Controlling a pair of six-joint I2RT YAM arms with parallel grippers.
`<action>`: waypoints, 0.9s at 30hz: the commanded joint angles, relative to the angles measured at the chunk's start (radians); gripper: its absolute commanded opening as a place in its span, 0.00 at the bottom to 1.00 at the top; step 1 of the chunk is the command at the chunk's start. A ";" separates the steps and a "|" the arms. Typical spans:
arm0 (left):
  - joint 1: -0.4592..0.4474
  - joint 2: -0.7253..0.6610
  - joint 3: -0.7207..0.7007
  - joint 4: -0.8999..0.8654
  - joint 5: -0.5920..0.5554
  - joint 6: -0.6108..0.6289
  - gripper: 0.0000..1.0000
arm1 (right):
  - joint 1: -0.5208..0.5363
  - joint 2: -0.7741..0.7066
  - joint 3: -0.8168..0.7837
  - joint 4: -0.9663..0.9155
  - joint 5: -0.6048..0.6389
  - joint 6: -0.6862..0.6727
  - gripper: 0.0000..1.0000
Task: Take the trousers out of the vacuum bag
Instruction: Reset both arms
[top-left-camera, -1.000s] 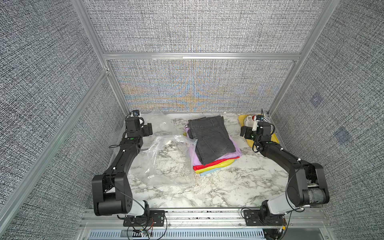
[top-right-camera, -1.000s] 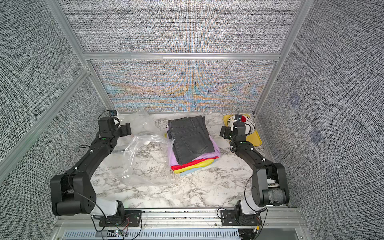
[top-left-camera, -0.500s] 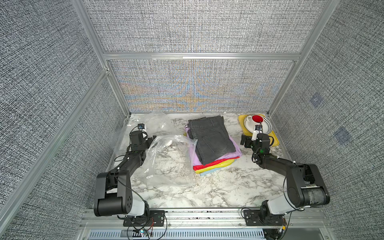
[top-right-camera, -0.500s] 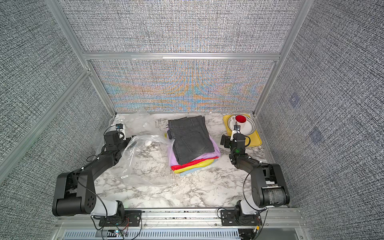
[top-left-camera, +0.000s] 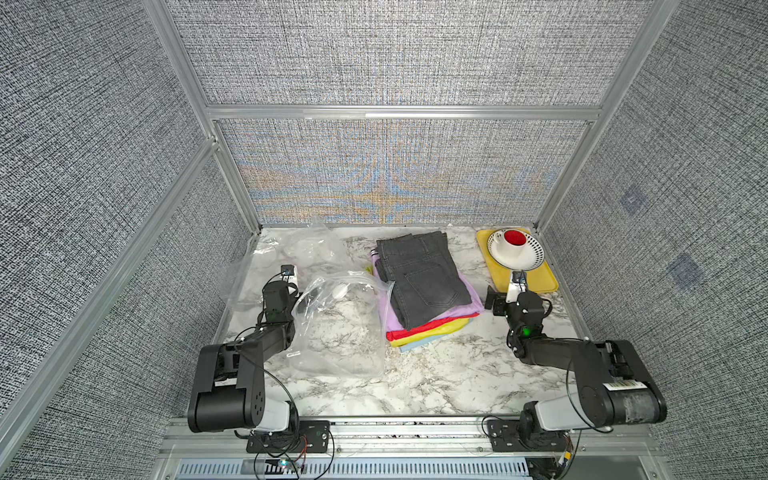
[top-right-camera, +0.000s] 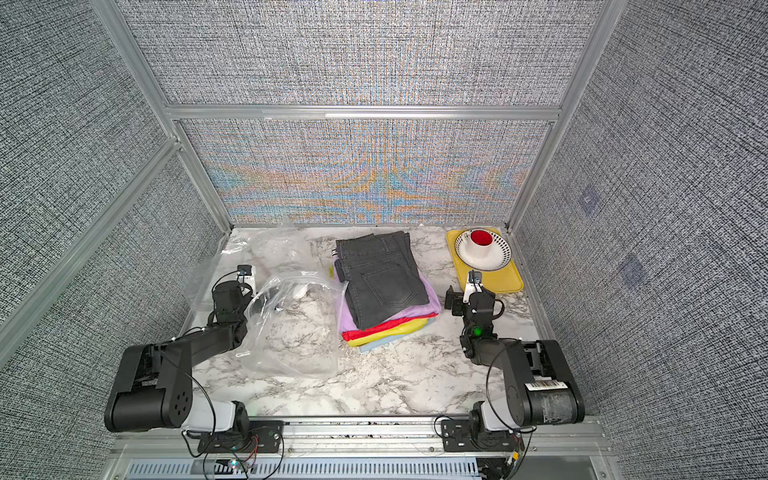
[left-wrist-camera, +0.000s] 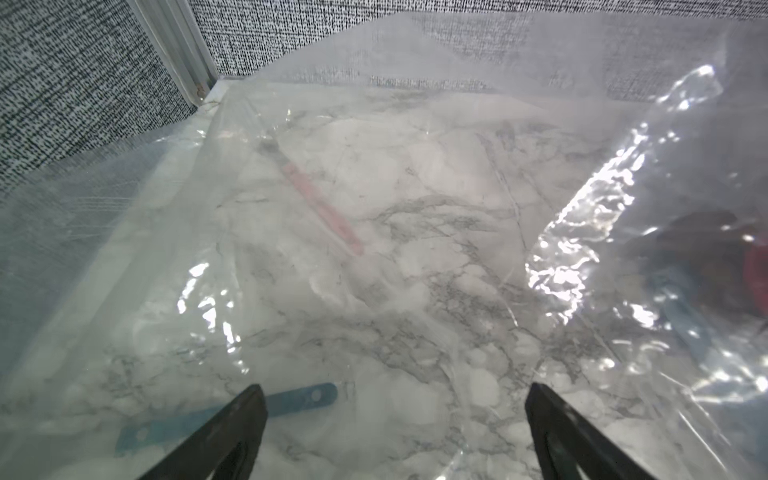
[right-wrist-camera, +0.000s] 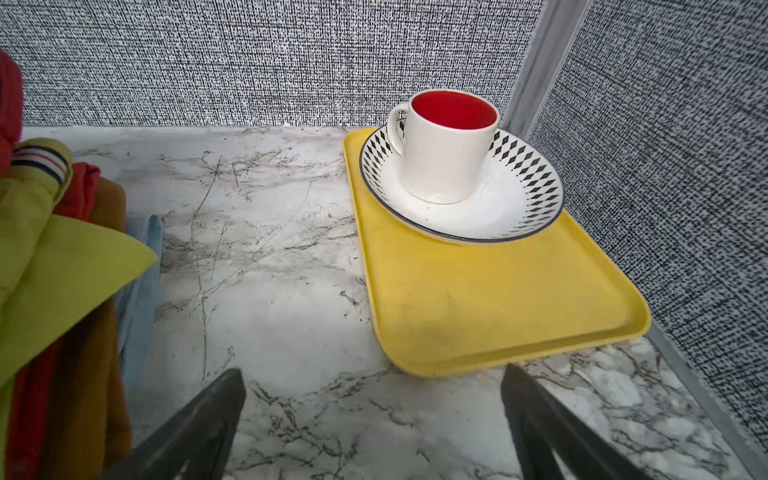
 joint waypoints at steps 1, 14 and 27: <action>-0.016 0.008 -0.023 0.116 -0.007 0.023 1.00 | -0.004 0.030 -0.015 0.149 -0.031 -0.011 0.99; -0.066 0.049 -0.073 0.230 -0.145 0.024 1.00 | -0.027 0.051 -0.105 0.312 -0.114 -0.018 0.99; -0.065 0.047 -0.070 0.223 -0.125 0.031 1.00 | -0.026 0.049 -0.111 0.321 -0.111 -0.019 0.99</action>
